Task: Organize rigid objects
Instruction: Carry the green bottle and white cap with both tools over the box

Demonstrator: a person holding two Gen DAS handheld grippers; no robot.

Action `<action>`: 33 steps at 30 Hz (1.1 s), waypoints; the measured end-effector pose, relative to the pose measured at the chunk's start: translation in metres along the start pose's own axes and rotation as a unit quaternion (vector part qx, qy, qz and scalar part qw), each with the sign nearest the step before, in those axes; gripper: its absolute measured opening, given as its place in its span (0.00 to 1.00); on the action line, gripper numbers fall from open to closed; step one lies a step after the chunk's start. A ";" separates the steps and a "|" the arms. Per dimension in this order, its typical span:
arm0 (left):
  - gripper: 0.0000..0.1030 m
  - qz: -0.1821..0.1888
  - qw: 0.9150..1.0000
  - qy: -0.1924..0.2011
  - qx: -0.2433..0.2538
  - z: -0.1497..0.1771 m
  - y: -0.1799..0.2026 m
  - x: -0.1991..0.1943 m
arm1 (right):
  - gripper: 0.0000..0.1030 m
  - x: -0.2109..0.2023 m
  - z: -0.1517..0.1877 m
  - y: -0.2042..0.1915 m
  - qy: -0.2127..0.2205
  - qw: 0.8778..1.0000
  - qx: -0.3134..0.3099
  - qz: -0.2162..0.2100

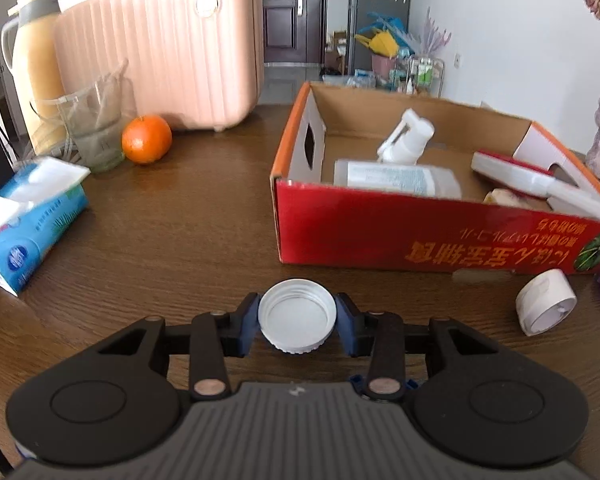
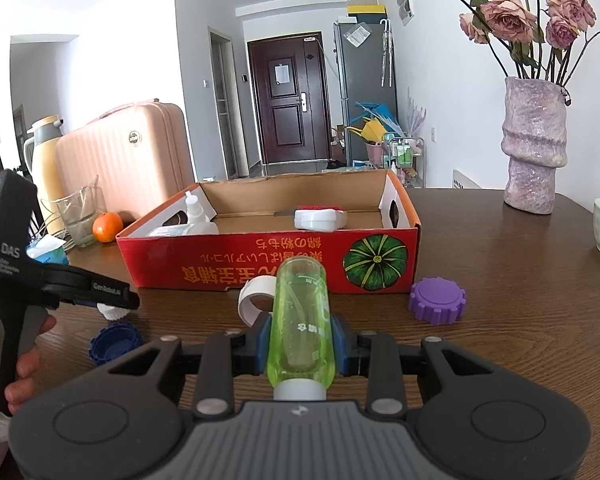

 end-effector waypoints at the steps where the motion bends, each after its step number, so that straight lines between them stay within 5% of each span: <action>1: 0.40 0.000 1.000 0.007 0.002 -0.001 0.000 -0.004 | 0.29 0.000 0.000 0.000 0.001 1.000 0.000 0.000; 16: 0.40 0.042 0.993 0.104 0.029 -0.009 0.026 -0.085 | 0.29 -0.006 -0.002 -0.003 0.010 1.000 -0.001 -0.007; 33: 0.40 0.060 0.990 0.123 0.038 0.007 0.047 -0.116 | 0.29 -0.023 -0.010 -0.014 0.035 0.999 -0.005 -0.027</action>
Point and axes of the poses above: each gripper's, at about its wrist camera, not at the fingertips, and x roughly the way its jaws point, y to its right, z to its underside, the point moved 8 cm from there along x, roughly the way its jaws point, and after that the axes turned 2 degrees about y, right-handed, at the moved point
